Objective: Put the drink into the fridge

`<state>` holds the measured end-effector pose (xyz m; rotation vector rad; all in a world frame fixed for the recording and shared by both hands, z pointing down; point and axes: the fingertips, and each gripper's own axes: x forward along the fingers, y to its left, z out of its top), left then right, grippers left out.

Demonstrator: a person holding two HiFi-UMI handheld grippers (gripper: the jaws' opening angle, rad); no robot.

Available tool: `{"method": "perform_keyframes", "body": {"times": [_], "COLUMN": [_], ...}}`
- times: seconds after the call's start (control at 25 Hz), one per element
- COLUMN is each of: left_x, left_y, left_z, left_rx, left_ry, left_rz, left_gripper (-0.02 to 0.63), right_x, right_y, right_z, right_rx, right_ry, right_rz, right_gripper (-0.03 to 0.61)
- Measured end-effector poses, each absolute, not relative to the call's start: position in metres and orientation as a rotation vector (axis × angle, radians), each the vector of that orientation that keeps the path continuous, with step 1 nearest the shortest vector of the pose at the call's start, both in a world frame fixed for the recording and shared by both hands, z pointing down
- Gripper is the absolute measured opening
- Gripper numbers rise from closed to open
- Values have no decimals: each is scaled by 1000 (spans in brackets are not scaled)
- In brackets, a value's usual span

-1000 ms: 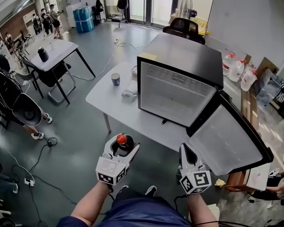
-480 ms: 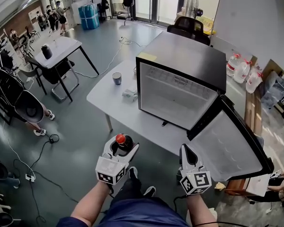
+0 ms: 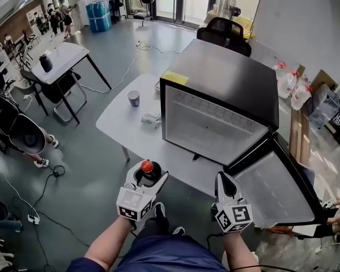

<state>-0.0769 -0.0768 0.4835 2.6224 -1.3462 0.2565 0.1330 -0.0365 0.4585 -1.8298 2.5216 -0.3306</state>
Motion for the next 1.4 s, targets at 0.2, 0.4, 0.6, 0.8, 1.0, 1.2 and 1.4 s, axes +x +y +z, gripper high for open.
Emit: {"method": "perform_keyframes", "body": {"times": [0.2, 0.4, 0.6, 0.8, 1.0, 1.2, 1.4], "left_x": [-73, -67, -59, -47, -31, -12, 12], "left_y": [-112, -143, -173, -193, -213, -230, -245], "left_z": [489, 493, 498, 513, 519, 548, 563], "left_rx": [2651, 2686, 2702, 2674, 2657, 2582, 2537], "left_ry": [-1292, -1219, -1178, -1154, -1184, -1259, -1284], "left_rz": [274, 274, 258, 274, 308, 338, 355], "left_gripper": [315, 315, 316, 316, 316, 316, 316], "right_x": [127, 119, 116, 111, 112, 118, 130], "right_y": [-67, -90, -106, -115, -127, -134, -136], "right_z": [461, 460, 459, 466, 469, 475, 482], "right_rx": [-1866, -1914, -1981, -2012, -1988, -1940, -1902], "right_ry": [2499, 2488, 2460, 2464, 2484, 2527, 2559], "right_rz": [-343, -338, -332, -349, -360, -384, -415], "right_gripper": [6, 6, 6, 6, 6, 6, 6]}}
